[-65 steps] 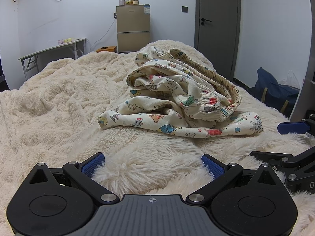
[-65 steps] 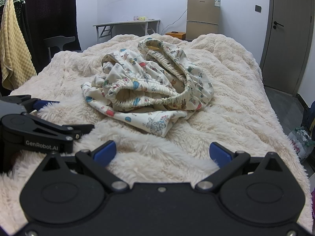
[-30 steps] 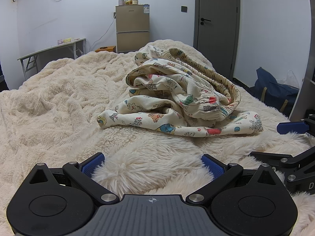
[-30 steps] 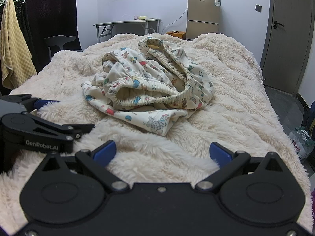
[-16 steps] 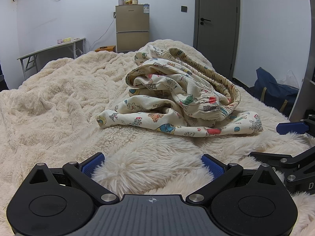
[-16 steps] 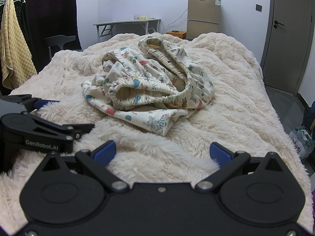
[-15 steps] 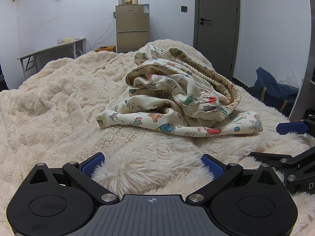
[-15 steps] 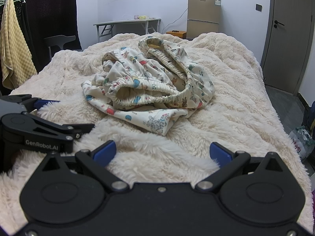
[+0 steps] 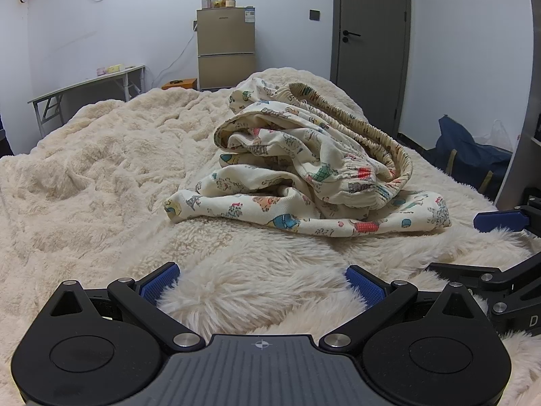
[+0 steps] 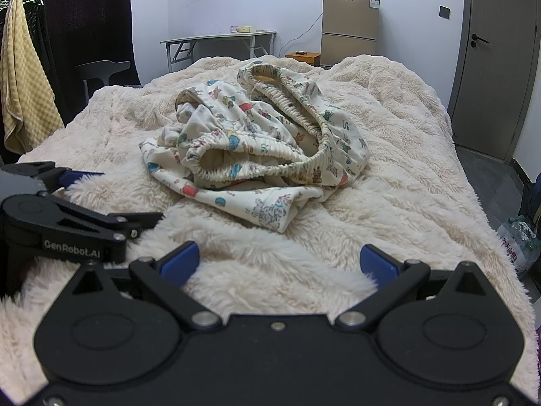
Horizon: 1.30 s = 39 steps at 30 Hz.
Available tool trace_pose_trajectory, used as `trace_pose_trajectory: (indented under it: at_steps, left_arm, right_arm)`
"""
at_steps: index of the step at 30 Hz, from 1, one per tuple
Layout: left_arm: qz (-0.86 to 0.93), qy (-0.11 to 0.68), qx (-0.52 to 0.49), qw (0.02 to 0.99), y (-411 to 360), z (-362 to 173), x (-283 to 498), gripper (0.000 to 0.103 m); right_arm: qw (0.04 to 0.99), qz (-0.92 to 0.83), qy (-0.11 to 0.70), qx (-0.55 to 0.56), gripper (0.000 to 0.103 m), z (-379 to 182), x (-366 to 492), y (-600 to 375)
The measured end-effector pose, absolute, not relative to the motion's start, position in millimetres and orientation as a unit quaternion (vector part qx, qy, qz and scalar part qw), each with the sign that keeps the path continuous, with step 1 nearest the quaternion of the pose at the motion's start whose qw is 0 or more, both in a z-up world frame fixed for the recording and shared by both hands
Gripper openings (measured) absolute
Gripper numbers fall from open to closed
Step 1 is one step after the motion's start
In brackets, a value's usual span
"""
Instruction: Fold clothes
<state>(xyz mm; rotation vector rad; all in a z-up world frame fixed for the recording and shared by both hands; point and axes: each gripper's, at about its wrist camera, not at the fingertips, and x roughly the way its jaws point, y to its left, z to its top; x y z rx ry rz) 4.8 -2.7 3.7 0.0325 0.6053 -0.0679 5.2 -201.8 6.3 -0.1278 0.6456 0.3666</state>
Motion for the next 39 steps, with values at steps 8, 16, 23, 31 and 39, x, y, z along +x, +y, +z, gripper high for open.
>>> trace_pose_trajectory:
  at_steps: [8, 16, 23, 31, 39]
  left_arm:
    - [-0.025, 0.22, 0.035, 0.975, 14, 34, 11, 0.103]
    - [-0.029, 0.173, 0.067, 0.982, 18, 28, 4, 0.103]
    - [-0.082, 0.2, 0.084, 0.973, 36, 35, 20, 0.103]
    - [-0.121, 0.201, 0.141, 0.962, 11, 40, 45, 0.103]
    - [-0.126, 0.214, 0.037, 0.968, 23, 0, 40, 0.096]
  right_arm:
    - [0.929, 0.18, 0.318, -0.058, 0.103, 8, 7, -204]
    - [0.942, 0.17, 0.283, -0.059, 0.103, 29, 6, -215]
    - [0.943, 0.178, 0.268, -0.081, 0.103, 46, 19, -224]
    - [0.914, 0.261, 0.296, -0.094, 0.103, 67, 81, -226]
    - [0.887, 0.284, 0.348, 0.112, 0.097, 43, 92, -242]
